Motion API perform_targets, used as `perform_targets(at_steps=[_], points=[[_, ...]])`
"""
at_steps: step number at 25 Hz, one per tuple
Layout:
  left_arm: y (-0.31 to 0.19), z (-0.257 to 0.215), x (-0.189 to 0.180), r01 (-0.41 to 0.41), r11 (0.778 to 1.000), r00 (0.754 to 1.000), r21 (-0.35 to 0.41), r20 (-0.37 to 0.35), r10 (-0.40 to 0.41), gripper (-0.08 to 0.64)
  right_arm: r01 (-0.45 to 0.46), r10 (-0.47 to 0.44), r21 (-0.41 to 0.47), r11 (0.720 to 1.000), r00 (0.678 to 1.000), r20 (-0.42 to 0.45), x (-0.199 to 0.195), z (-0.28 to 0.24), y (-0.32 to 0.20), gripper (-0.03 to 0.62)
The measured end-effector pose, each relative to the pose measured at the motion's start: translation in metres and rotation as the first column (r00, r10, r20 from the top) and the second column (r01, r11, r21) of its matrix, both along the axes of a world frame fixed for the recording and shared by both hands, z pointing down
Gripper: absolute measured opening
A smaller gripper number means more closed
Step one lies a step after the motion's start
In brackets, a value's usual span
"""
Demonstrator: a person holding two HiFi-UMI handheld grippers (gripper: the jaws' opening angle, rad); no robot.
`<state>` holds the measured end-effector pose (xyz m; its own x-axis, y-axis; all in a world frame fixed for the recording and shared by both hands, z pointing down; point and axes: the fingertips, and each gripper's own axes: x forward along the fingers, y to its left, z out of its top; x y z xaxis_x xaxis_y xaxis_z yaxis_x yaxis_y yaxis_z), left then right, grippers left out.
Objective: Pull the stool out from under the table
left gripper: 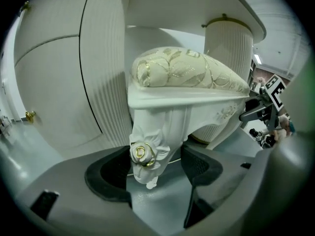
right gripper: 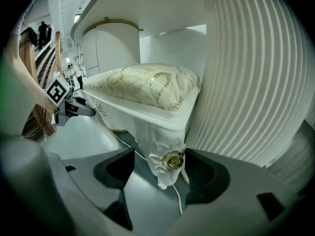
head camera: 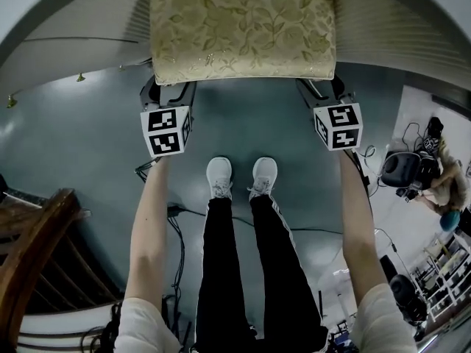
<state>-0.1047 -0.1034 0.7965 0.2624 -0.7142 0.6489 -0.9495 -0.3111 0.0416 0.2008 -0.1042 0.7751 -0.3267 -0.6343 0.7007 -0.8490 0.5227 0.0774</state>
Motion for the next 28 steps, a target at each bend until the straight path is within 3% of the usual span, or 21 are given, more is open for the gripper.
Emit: perform_targets(at_steps=[11,28], points=[[-0.0022,0.0050,-0.0050,-0.068,0.998,0.993,-0.004,0.097,0.068,0.293,-0.034,0.035,0.017,0.999,0.999,-0.014,0.0040,0.0076,-0.0034,0.273],[0.0010,0.0043,-0.0056,-0.107,0.992,0.986,-0.061,0.122,0.113,0.278,-0.060,0.060,0.016,0.998,0.997,-0.042,0.0062,0.0062,-0.0019,0.262]])
